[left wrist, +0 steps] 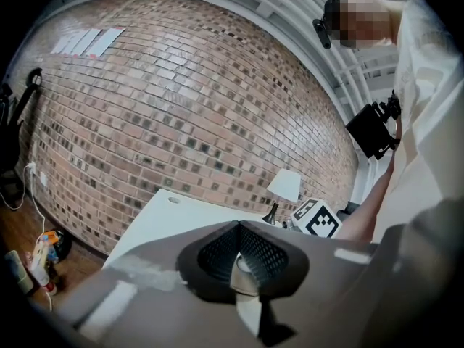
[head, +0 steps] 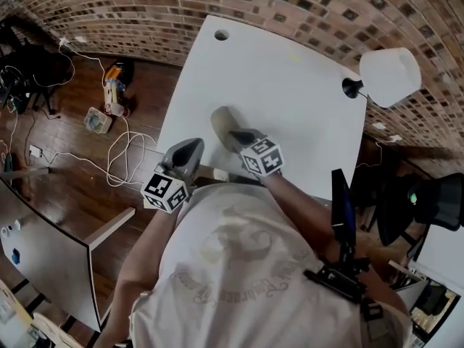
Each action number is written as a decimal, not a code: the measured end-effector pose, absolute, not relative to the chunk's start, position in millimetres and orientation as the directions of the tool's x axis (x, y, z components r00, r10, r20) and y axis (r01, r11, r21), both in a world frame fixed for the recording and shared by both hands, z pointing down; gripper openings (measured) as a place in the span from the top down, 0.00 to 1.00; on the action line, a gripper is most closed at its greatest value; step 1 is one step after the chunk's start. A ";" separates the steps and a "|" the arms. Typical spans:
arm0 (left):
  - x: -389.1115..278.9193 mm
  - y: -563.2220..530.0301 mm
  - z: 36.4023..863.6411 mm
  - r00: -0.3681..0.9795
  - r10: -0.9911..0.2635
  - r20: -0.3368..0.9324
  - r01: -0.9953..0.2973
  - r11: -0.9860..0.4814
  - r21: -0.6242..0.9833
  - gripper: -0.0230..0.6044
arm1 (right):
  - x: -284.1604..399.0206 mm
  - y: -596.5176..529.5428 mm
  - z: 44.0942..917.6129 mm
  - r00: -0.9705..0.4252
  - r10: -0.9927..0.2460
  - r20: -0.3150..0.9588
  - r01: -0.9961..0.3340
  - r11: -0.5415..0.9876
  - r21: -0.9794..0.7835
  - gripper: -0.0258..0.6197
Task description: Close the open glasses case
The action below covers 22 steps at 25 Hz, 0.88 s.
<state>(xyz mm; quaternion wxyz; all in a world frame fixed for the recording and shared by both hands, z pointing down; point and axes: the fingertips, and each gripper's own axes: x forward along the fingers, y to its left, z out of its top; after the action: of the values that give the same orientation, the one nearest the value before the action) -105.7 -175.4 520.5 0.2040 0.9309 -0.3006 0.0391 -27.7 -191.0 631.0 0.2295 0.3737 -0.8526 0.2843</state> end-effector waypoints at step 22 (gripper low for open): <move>-81.2 -164.8 526.3 0.805 -0.565 0.180 -0.588 -0.722 0.363 0.96 | 0.2 -190.1 604.9 -0.657 -0.552 0.514 -0.748 0.564 -0.350 0.95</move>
<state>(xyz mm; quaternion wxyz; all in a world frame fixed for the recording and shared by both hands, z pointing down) -81.2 -164.8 526.3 0.2053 0.9276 -0.3108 0.0283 0.2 -190.1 604.9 0.1762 0.3751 -0.8665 0.2785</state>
